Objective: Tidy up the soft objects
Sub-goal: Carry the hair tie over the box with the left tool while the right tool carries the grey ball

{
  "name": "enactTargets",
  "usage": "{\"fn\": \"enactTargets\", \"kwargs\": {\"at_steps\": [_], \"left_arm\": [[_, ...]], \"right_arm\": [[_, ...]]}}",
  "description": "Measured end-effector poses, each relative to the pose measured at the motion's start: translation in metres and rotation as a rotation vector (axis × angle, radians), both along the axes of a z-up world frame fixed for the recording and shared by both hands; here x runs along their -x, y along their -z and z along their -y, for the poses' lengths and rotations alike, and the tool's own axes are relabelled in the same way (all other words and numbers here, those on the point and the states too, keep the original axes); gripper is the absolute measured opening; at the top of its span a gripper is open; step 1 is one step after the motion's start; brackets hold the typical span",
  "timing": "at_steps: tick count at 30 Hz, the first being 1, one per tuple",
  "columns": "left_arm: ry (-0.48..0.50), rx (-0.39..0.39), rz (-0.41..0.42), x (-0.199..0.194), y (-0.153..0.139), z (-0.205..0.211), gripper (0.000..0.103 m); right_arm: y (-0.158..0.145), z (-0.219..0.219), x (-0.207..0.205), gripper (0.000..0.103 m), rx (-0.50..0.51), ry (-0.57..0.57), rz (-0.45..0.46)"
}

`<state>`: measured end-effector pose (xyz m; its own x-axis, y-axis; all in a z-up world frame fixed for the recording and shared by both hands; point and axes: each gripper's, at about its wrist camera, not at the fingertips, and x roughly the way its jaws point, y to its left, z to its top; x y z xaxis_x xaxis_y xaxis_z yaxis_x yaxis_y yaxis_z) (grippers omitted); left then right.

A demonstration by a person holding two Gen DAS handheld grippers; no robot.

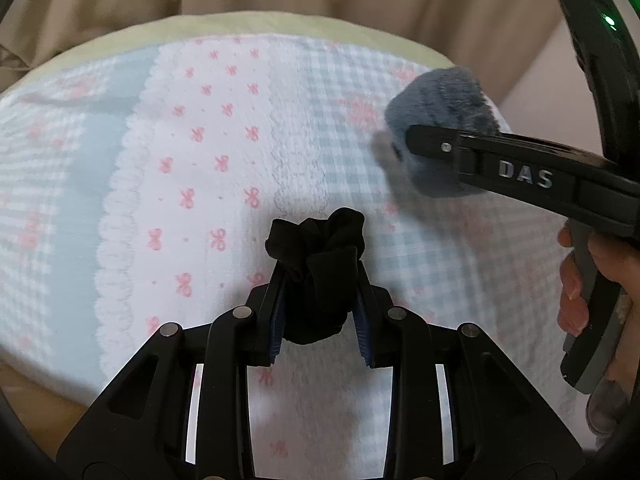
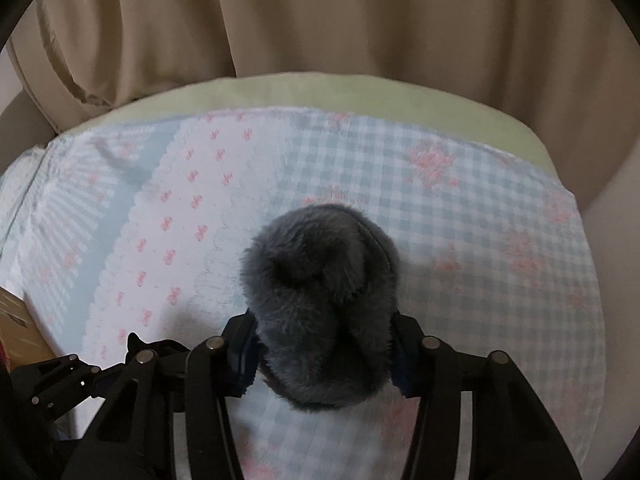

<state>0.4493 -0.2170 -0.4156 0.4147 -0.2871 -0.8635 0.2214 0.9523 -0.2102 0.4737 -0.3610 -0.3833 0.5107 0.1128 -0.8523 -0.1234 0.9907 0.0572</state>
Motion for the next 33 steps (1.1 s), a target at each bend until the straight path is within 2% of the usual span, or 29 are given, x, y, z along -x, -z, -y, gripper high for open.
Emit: {"fn": "enactTargets", "kwargs": {"at_steps": [7, 19, 26, 33], "left_arm": [[-0.002, 0.007, 0.049, 0.023, -0.062, -0.007, 0.026], [-0.046, 0.053, 0.140, 0.107, -0.196, -0.046, 0.026], [-0.111, 0.057, 0.181, 0.163, -0.254, -0.103, 0.026], [-0.167, 0.037, 0.199, 0.210, -0.282, -0.179, 0.026]], "right_arm": [[-0.055, -0.004, 0.028, 0.048, -0.014, 0.024, 0.052], [-0.191, -0.035, 0.124, 0.048, -0.019, 0.047, 0.138], [-0.258, -0.083, 0.187, 0.048, -0.039, 0.028, 0.175], [-0.285, -0.147, 0.237, 0.048, -0.051, -0.024, 0.182]]}}
